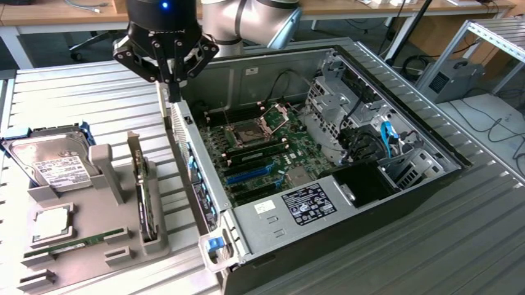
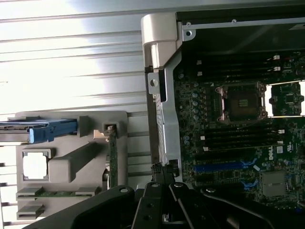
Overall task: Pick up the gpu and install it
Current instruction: 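Reach for the gpu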
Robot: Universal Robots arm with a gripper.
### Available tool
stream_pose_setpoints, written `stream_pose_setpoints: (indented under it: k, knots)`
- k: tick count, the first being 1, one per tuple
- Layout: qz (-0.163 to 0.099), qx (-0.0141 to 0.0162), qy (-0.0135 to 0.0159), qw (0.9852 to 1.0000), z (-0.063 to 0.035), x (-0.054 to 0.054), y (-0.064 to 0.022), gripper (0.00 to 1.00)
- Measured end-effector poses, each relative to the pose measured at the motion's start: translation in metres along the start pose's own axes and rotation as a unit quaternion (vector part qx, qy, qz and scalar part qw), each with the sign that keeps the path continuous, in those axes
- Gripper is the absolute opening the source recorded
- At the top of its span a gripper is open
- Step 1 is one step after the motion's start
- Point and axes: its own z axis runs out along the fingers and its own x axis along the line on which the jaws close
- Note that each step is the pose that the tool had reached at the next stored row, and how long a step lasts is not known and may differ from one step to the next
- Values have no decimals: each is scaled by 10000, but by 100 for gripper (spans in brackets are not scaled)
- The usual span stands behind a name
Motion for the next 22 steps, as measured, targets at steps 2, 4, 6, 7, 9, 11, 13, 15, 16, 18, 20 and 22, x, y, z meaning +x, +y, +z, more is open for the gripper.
stream_pose_setpoints:
  k: [2, 4, 6, 7, 9, 11, 13, 15, 16, 18, 20, 22]
  knots:
    - [0, 0, 0, 10000, 0, 11, -1, 11]
    - [0, 0, 0, 10000, -1, 26, -2, 11]
    - [0, 0, 0, 10000, -1, 36, -3, 11]
    - [0, 0, 0, 10000, -1, 40, -3, 11]
    - [0, 0, 0, 10000, -1, 47, -4, 11]
    - [0, 0, 0, 10000, -1, 55, -4, 11]
    - [0, 0, 0, 10000, -1, 62, -5, 11]
    - [0, 0, 0, 10000, -1, 68, -5, 11]
    - [0, 0, 0, 10000, -1, 71, -5, 11]
    - [0, 0, 0, 10000, -2, 76, -6, 11]
    - [-1, 0, 0, 10000, -2, 80, -6, 11]
    - [0, 0, 0, 10000, -2, 86, -7, 11]
